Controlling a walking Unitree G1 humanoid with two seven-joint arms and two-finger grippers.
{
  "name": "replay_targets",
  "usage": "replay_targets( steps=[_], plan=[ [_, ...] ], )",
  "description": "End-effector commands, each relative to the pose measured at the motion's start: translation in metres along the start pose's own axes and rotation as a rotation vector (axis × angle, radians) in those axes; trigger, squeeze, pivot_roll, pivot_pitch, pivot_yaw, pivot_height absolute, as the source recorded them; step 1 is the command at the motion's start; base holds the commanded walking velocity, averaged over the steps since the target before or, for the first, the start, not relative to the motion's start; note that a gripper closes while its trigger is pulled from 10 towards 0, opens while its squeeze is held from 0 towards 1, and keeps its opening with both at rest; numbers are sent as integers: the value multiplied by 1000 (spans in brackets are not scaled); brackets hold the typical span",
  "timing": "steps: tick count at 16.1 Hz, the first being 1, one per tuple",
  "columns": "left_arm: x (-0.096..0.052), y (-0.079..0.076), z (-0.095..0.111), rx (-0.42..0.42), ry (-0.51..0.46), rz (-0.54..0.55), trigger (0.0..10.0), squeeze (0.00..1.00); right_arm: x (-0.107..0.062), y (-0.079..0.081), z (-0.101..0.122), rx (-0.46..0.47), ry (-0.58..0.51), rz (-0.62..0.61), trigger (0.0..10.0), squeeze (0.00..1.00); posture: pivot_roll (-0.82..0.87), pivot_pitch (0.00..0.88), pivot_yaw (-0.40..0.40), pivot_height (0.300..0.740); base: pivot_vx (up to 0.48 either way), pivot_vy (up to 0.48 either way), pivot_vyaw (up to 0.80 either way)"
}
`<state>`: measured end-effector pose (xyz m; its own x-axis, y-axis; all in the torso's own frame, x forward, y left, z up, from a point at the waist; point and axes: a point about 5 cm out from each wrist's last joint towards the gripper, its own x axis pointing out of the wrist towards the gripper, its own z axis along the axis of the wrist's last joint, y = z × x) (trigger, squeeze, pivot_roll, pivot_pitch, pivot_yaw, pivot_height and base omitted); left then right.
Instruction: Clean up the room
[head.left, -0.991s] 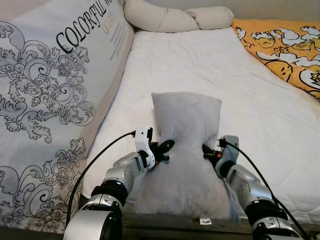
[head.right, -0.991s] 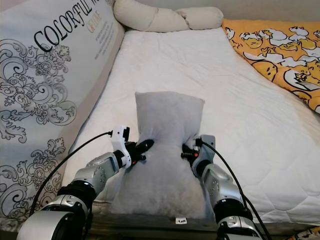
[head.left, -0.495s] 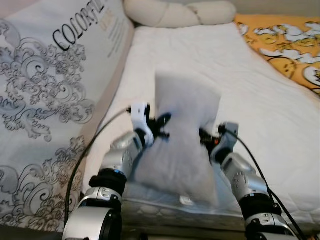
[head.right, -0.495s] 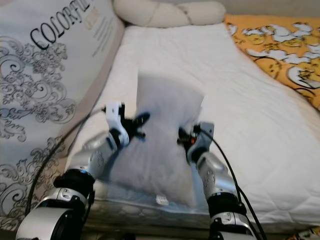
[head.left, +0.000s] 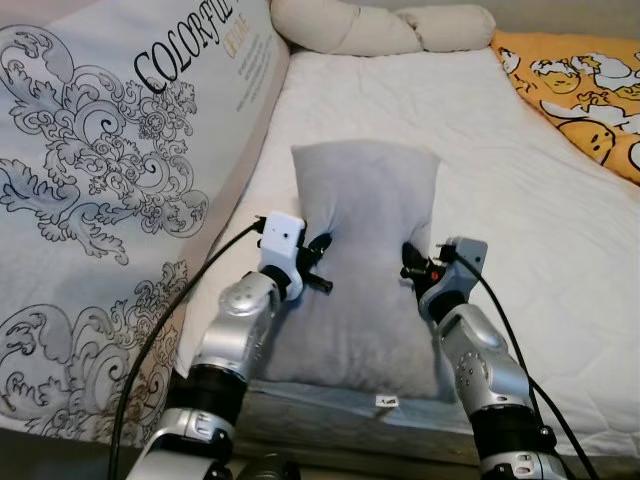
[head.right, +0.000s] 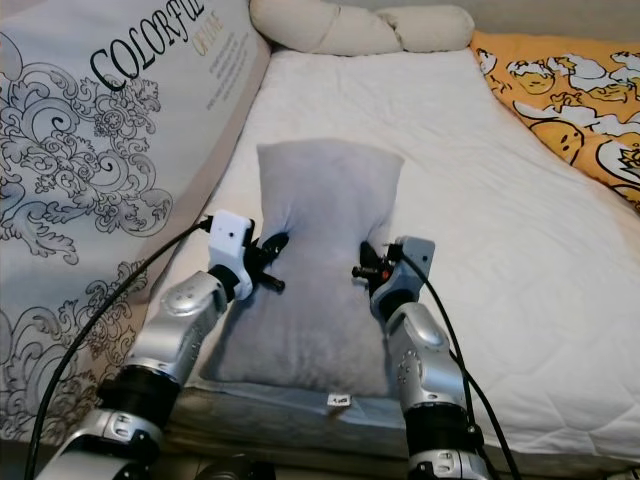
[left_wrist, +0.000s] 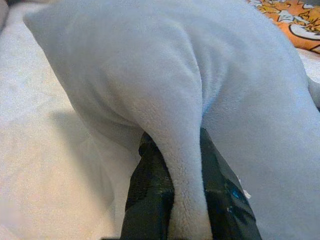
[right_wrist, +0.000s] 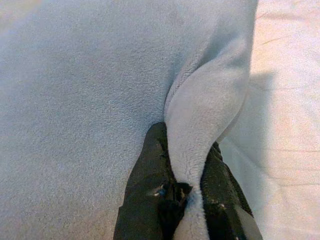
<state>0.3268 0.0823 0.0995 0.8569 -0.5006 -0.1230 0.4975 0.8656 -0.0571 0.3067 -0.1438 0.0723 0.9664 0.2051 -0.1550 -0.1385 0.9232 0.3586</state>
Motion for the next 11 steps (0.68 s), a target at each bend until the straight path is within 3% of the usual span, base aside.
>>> replay_targets(
  steps=[1,4,5,9,11],
  plan=[
    [-1,0,14,49,-77,11,10000,0,0,4,15,-23,-72,4,10000,0,-36,0,88,740,0,0,0],
    [-4,3,17,120,-79,31,10000,0,-3,5,14,-20,-70,-20,10000,0,-32,0,89,740,0,0,0],
    [-5,4,17,122,-83,52,10000,0,-4,5,12,-19,-70,-36,10000,0,-31,0,92,740,0,255,0],
    [-6,5,18,133,-83,68,10000,0,-5,6,12,1,-70,-41,10000,0,-28,0,94,740,0,370,-750],
    [-5,7,20,141,-82,76,10000,0,-5,8,12,5,-73,-41,10000,0,-28,0,97,740,0,382,0]
  ],
)
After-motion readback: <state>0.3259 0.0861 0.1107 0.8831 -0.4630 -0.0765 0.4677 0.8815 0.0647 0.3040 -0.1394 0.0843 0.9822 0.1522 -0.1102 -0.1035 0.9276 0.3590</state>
